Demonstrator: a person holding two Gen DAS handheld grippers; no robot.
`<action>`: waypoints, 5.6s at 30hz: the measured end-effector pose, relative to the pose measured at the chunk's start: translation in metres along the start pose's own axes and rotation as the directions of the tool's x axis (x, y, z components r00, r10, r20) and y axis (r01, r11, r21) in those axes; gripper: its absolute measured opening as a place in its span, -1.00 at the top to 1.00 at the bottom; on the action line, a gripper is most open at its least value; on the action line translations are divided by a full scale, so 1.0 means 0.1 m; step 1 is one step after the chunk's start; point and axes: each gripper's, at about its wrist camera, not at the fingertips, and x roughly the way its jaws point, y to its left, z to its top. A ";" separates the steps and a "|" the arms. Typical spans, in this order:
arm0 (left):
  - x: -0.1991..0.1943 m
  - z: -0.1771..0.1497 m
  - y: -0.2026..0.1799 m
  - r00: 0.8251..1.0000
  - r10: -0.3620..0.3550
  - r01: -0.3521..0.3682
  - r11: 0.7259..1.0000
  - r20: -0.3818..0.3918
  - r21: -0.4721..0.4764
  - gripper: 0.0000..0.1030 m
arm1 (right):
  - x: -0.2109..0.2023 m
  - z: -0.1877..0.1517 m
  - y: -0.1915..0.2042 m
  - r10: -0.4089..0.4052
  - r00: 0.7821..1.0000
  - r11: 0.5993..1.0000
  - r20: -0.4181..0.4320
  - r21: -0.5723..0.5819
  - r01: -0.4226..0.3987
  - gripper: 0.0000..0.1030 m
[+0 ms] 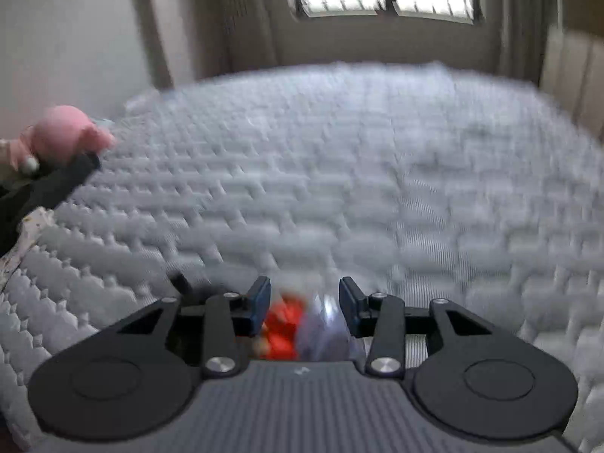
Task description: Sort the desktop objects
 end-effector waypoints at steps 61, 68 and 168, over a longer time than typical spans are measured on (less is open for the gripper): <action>-0.19 0.02 0.27 0.997 0.020 -0.014 0.995 0.070 -0.094 -1.00 | 0.66 -0.07 0.77 0.049 0.970 0.981 -0.240 -0.173 -0.092 0.07; -0.15 0.01 0.28 0.998 0.019 -0.012 0.994 0.061 -0.113 -1.00 | 0.71 0.01 0.60 0.100 0.972 0.991 -0.213 -0.066 -0.117 0.01; -0.20 -0.05 0.31 0.995 0.047 -0.037 0.993 0.088 -0.108 -1.00 | 0.52 -0.37 0.43 0.172 0.983 0.957 -0.061 0.246 -0.152 0.70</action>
